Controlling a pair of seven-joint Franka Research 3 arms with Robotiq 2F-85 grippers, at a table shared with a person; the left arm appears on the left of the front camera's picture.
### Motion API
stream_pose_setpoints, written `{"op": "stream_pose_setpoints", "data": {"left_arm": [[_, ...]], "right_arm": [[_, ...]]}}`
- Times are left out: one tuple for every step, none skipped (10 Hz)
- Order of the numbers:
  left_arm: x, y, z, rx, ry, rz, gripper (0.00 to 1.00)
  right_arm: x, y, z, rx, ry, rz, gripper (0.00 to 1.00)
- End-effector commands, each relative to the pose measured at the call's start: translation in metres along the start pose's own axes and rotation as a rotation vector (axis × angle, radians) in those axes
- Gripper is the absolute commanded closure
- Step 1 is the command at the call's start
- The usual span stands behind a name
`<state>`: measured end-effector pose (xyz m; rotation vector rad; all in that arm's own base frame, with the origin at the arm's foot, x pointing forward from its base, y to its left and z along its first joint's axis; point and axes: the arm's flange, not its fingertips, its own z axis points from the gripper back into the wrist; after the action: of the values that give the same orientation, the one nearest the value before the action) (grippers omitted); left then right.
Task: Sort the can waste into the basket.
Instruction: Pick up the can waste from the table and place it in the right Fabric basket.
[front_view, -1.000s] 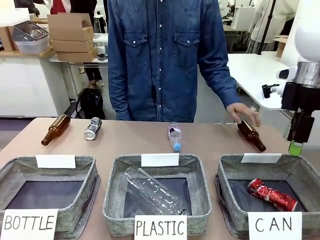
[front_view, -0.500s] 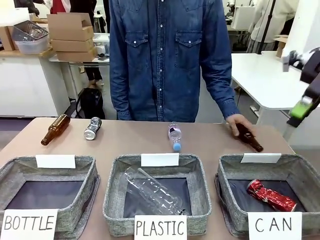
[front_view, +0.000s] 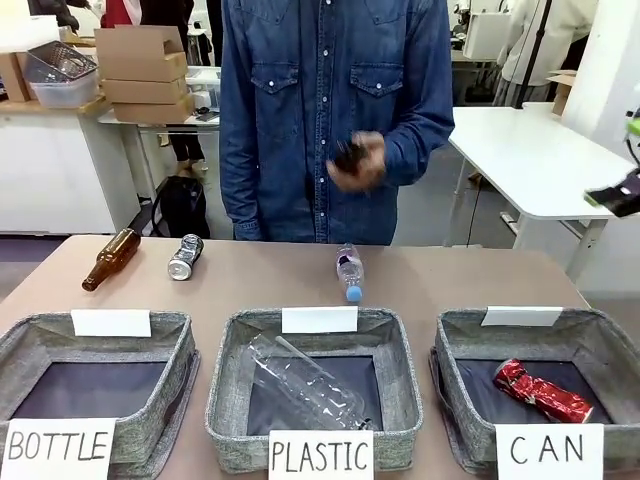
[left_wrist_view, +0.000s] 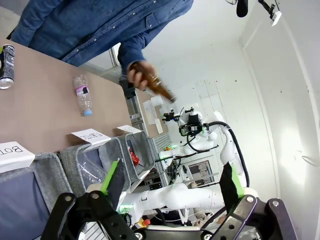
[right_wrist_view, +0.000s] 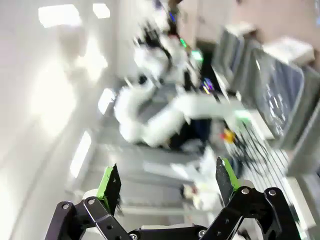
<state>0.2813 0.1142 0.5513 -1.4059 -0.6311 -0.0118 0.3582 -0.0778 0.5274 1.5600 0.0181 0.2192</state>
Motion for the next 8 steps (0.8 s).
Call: {"op": "stream_pose_setpoints", "data": {"left_arm": [[0.0016,-0.0009,-0.0012,-0.017,-0.005,-0.020,0.00],[0.0016,-0.0009,-0.0012,-0.017,-0.005,-0.020,0.00],[0.0016,-0.0009,-0.0012,-0.017,-0.005,-0.020,0.00],[0.0016,-0.0009,-0.0012,-0.017,-0.005,-0.020,0.00],[0.0016,-0.0009,-0.0012,-0.017,-0.005,-0.020,0.00],[0.0016,-0.0009,-0.0012,-0.017,-0.005,-0.020,0.00],[0.0016,-0.0009,-0.0012,-0.017,-0.005,-0.020,0.00],[0.0016,-0.0009,-0.0012,-0.017,-0.005,-0.020,0.00]], "right_arm": [[-0.0027,0.0082,-0.0047,-0.091,0.138,0.039,0.00],[-0.0027,0.0082,-0.0047,-0.091,0.138,0.039,0.00],[-0.0027,0.0082,-0.0047,-0.091,0.138,0.039,0.00],[-0.0027,0.0082,-0.0047,-0.091,0.138,0.039,0.00],[-0.0027,0.0082,-0.0047,-0.091,0.138,0.039,0.00],[-0.0027,0.0082,-0.0047,-0.091,0.138,0.039,0.00],[-0.0027,0.0082,-0.0047,-0.091,0.138,0.039,0.00],[-0.0027,0.0082,-0.0047,-0.091,0.138,0.039,0.00]]}}
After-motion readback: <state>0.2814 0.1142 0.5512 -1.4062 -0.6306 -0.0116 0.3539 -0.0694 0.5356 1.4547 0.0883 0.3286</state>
